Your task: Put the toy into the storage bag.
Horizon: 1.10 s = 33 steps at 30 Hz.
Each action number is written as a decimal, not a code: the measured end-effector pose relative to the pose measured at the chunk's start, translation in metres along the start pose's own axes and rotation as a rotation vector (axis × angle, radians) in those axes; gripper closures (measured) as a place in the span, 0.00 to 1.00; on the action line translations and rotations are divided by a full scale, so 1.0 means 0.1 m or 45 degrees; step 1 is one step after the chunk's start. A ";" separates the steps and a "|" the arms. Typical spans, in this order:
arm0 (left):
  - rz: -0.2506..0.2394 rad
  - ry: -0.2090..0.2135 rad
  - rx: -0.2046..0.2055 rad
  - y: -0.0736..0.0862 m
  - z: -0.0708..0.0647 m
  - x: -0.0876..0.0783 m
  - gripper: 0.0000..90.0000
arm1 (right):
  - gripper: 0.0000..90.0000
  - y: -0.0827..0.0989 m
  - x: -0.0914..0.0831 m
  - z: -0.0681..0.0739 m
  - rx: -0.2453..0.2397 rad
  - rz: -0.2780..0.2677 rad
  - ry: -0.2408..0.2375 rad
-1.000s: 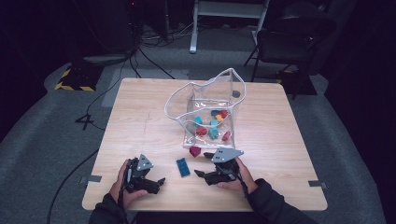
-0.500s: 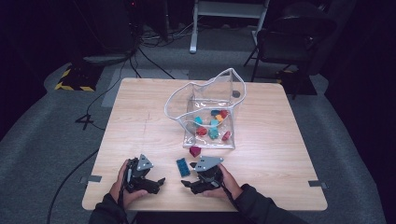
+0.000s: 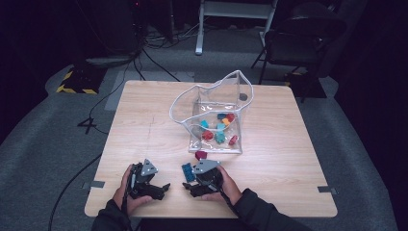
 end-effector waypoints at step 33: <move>-0.003 -0.007 -0.005 0.00 0.00 0.00 0.01 | 0.66 0.58 -0.66 -0.59 -0.026 0.005 -0.053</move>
Point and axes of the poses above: each handheld gripper's, and its own axes: x roughly forward along the jaws, y roughly out of its underside, z roughly to its left, the point moved 4 cm from there along x, roughly forward along the jaws, and after that the axes turned 4 degrees about y, right-handed, at the moved point
